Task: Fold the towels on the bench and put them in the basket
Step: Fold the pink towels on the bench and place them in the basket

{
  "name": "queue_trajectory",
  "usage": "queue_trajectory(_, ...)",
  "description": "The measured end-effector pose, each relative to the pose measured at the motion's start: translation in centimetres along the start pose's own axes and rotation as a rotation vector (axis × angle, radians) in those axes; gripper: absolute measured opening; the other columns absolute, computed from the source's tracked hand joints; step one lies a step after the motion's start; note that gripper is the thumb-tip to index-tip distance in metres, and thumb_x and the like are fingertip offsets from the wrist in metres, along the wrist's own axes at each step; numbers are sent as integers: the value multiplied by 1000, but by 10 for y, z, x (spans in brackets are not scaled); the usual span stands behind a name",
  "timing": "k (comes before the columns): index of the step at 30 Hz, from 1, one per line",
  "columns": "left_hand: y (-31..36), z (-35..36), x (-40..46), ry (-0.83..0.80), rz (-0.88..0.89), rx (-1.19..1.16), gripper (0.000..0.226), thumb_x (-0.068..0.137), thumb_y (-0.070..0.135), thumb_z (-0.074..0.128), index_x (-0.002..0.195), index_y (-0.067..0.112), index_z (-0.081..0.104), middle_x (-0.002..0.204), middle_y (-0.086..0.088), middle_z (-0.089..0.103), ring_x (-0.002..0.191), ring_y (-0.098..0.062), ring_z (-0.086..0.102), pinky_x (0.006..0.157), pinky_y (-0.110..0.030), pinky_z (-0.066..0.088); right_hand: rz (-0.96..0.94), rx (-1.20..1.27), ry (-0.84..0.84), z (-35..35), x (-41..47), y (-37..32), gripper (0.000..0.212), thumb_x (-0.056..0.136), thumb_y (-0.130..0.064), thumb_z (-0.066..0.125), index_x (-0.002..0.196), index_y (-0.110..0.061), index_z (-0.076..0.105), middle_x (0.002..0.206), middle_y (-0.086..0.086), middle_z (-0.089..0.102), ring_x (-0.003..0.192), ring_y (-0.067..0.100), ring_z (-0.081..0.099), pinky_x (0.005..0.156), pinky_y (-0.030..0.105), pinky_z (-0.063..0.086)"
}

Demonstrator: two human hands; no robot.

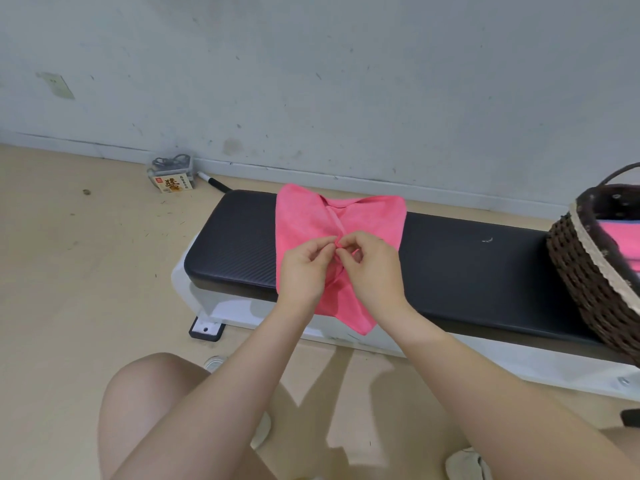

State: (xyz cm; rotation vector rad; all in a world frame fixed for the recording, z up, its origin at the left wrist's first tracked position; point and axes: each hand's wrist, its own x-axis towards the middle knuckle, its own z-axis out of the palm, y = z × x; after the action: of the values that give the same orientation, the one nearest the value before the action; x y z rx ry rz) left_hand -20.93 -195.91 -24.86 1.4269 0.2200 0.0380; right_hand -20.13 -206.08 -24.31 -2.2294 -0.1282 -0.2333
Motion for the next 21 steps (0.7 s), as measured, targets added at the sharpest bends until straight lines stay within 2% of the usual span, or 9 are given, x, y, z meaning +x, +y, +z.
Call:
queue_trajectory(3,3,4,-2,-35,-68,-120,22,96,2,44,105,-1,64,82,-11,67,67,-9,66,62,-17,54,-54,-15,-1,0,-1,1,16,87,-11,58,97,-15,70,92,3,68,79,13,50,75,31,46)
queue_trajectory(6,4,3,-2,-48,-122,-183,16,95,12,50,94,6,65,79,-9,65,72,-16,60,68,-22,53,-108,-55,-34,-5,-4,2,31,87,-2,50,106,-15,71,98,5,67,92,17,53,82,24,40)
queue_trajectory(9,4,-1,2,2,-204,-201,7,91,14,58,91,11,64,65,1,63,58,-7,57,60,-17,52,68,323,-145,-13,-4,6,42,84,13,41,108,-11,66,96,1,67,95,13,58,82,12,44)
queue_trajectory(11,6,-3,7,56,-239,-213,3,88,13,61,88,12,64,56,4,60,50,-5,54,60,-18,52,204,637,-155,-15,-6,12,36,88,11,46,113,-15,51,101,-2,61,95,13,61,81,14,48)
queue_trajectory(12,9,-3,9,73,-235,-214,3,88,11,62,87,12,64,54,5,59,49,-5,54,59,-18,52,220,654,-139,-16,-8,15,36,88,6,53,114,-17,43,104,-3,56,93,11,61,80,15,49)
queue_trajectory(14,19,2,8,72,-193,-204,6,88,9,61,82,11,63,52,5,58,49,-6,52,54,-15,50,179,476,-141,-13,-10,20,46,83,-8,67,116,-22,38,108,-6,51,89,9,59,76,16,47)
queue_trajectory(16,31,10,5,31,-144,-204,10,88,8,60,78,10,62,55,2,55,51,-8,49,53,-16,47,100,256,-132,-8,-12,20,44,81,-18,69,115,-22,42,108,-6,54,87,12,58,74,19,46)
queue_trajectory(19,49,19,2,-51,-101,-235,12,89,11,59,77,11,61,58,2,53,53,-8,47,57,-18,46,78,220,-27,-2,-12,15,15,87,-11,54,100,-18,49,93,2,59,77,18,54,67,28,44)
queue_trajectory(21,60,21,3,-58,-94,-310,11,90,13,58,80,12,61,62,2,60,55,-6,54,56,-17,47,101,209,15,-6,-11,17,12,90,-5,46,95,-13,53,89,5,60,80,22,55,69,32,45)
